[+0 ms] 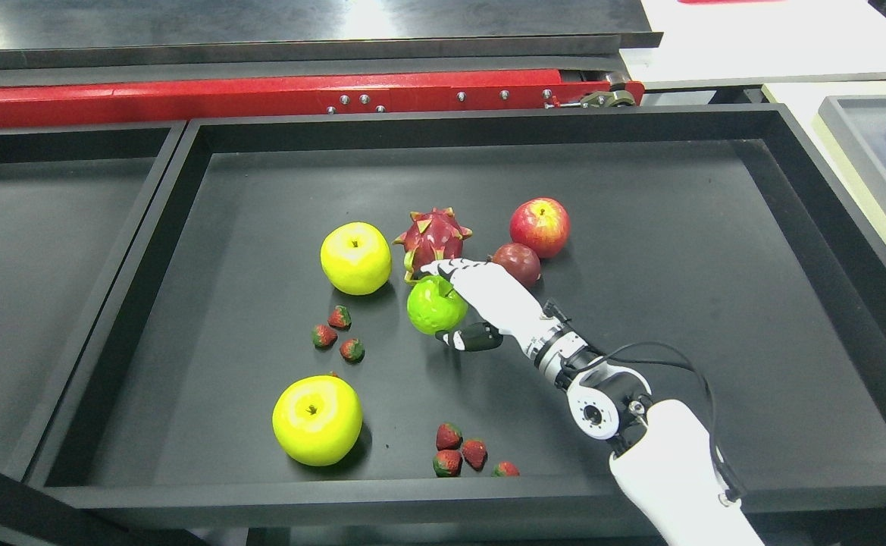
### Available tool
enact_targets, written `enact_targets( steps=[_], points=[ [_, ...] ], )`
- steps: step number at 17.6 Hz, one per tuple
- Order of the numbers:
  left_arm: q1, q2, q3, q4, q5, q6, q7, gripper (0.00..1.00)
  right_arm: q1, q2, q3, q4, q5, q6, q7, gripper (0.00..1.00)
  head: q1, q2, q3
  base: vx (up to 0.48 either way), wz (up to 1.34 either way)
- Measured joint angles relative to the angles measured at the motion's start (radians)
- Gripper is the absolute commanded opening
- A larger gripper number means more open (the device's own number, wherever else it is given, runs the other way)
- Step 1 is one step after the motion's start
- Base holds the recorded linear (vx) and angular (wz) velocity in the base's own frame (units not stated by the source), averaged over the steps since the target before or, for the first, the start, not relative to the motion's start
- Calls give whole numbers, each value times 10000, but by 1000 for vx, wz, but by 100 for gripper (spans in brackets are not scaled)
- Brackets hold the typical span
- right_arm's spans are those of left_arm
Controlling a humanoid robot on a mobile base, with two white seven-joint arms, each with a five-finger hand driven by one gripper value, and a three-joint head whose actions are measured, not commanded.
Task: Place green apple on left shelf middle layer
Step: 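Open the right hand fingers to release the green apple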
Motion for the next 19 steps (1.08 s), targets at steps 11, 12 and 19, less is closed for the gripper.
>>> enact_targets(
  steps=[11, 12, 19],
  points=[
    [0, 1, 0, 0, 2, 3, 4, 100, 803, 476, -2089, 75, -5387, -169, 144, 100, 0, 0, 0, 5, -5],
    [0, 1, 0, 0, 2, 3, 5, 100, 979, 561, -2381, 65, -5804, -278, 148, 100, 0, 0, 0, 0, 0],
    [0, 1, 0, 0, 2, 3, -1, 100, 2179, 951, -3704, -157, -8289, -822, 82, 100, 0, 0, 0, 0, 0]
  ],
)
